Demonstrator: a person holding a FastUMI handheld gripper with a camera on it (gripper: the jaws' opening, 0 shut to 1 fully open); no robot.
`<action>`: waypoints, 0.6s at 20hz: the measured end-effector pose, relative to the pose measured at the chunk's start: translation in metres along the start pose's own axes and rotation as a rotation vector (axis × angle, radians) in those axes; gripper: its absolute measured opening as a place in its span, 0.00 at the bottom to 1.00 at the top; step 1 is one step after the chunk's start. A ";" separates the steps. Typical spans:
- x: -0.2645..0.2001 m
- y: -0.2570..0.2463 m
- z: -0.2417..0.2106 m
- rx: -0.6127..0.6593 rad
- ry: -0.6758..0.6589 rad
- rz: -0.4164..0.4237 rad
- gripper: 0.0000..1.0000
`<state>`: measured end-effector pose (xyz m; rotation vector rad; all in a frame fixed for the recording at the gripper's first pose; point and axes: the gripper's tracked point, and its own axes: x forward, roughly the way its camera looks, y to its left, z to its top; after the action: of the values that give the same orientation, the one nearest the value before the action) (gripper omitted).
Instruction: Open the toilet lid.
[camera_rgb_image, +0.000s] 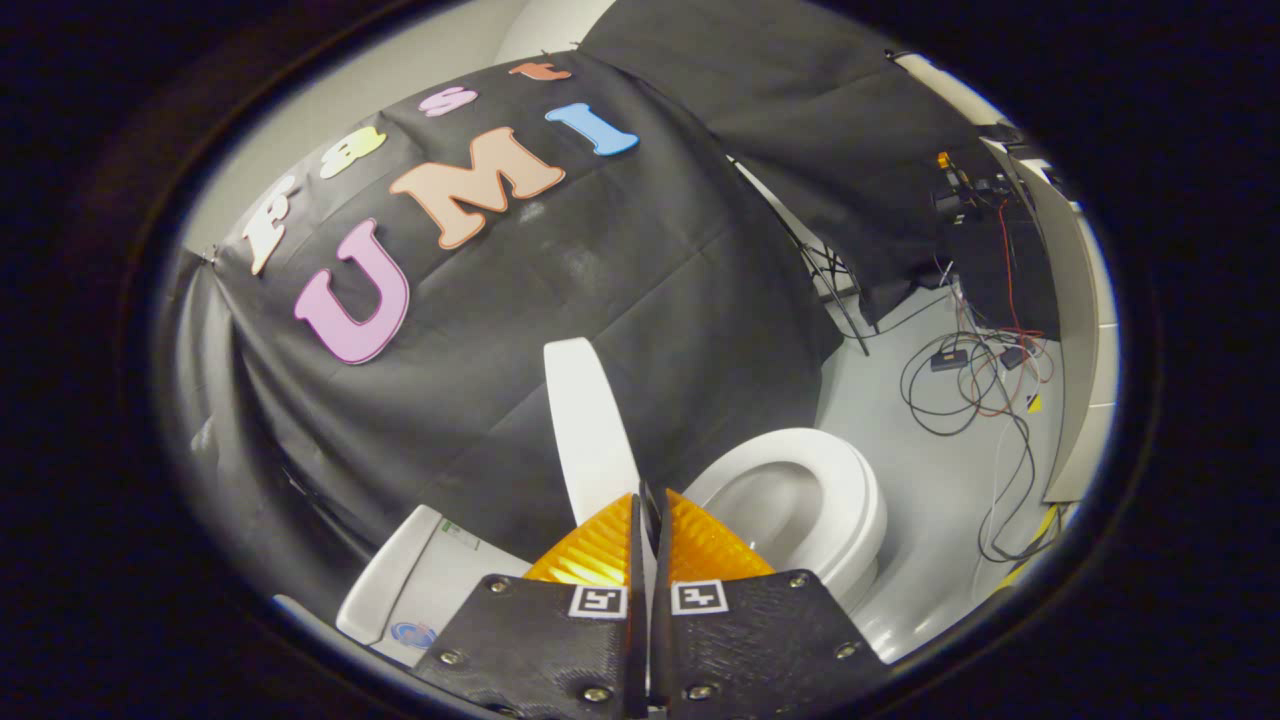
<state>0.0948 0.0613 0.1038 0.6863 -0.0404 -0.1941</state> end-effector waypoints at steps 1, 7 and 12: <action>-0.001 0.003 0.002 -0.008 -0.007 0.004 0.02; -0.007 0.022 0.000 -0.051 -0.012 0.013 0.02; -0.015 0.038 -0.004 -0.054 -0.019 0.039 0.02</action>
<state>0.0866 0.0956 0.1255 0.6296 -0.0662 -0.1637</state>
